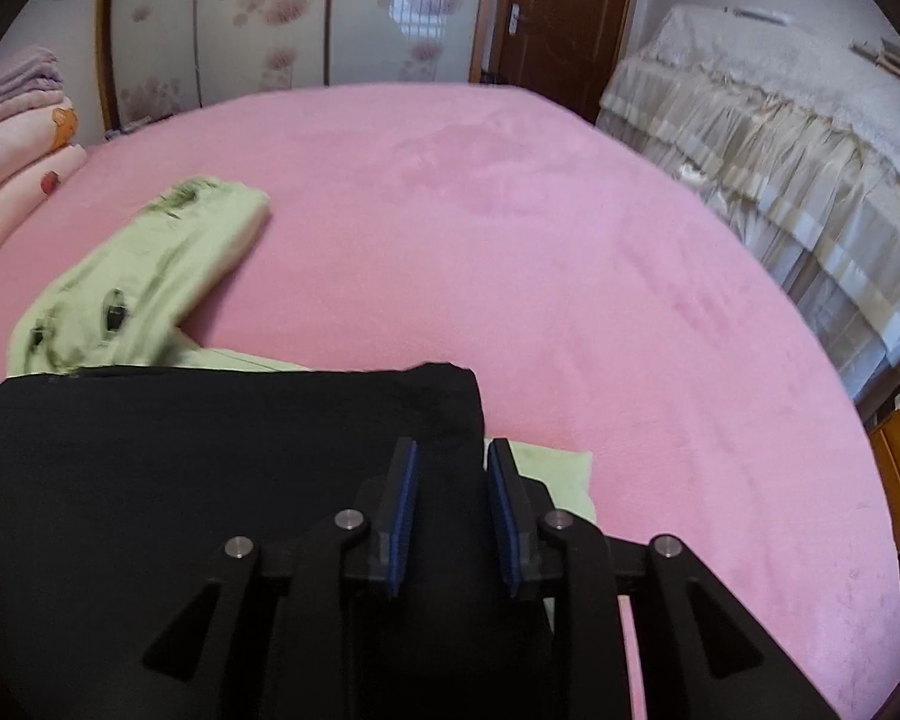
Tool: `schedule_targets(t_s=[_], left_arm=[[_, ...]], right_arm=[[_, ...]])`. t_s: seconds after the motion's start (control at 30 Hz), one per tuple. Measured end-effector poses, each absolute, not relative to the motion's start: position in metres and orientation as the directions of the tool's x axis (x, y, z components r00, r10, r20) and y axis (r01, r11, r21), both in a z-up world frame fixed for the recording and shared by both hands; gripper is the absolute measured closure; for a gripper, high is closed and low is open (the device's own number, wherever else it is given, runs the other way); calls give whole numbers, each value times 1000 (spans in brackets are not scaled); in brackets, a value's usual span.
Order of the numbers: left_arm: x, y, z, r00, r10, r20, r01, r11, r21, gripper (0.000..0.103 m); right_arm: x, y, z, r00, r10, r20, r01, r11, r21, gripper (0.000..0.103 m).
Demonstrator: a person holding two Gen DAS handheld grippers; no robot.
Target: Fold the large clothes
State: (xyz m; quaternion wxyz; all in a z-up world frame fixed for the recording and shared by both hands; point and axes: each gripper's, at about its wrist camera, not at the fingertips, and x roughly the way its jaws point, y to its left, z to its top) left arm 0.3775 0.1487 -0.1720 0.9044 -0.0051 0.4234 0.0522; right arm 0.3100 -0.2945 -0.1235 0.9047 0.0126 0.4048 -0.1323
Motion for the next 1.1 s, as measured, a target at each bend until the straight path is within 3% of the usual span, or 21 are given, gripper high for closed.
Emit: schedule_targets(t_s=[0.27,0.37,0.63,0.73,0.77,0.8,0.87,0.9,1.1], left_arm=[[275,91,-162,632,-83,-771,-36,990,-136,56],[254,65,-186,605,-66,-793,-12,996,-92,56],[234,94,-216,557,64,-828,-119,993,-3,55],[229,114,-215,548,85,-832,-138,990,11,55],[228,118,-214,546,92,-833,-139,990,19,55],[227,119,-213,543,110,-832,-141,989,38,55],[227,121,-212,539,127,-833,-140,988,61,55],[226,122,-212,537,129,-833,-140,988,63,55],[227,120,-210,516,157,-842,-157,984,87,53]], right_arm=[[254,-168,-122,644,85,-760,-40,996,78,72],[241,-129,-140,598,164,-785,-117,986,116,72],[214,-186,-173,576,-30,-817,12,1000,-28,73],[200,-243,-177,547,-212,-810,167,976,-143,58],[196,-261,-178,533,-244,-810,207,966,-155,58],[190,-281,-179,522,-257,-813,240,959,-149,58],[182,-296,-178,531,-203,-823,235,968,-87,75],[179,-297,-177,530,-205,-823,233,968,-91,78],[178,-278,-180,509,-289,-811,252,951,-181,76]])
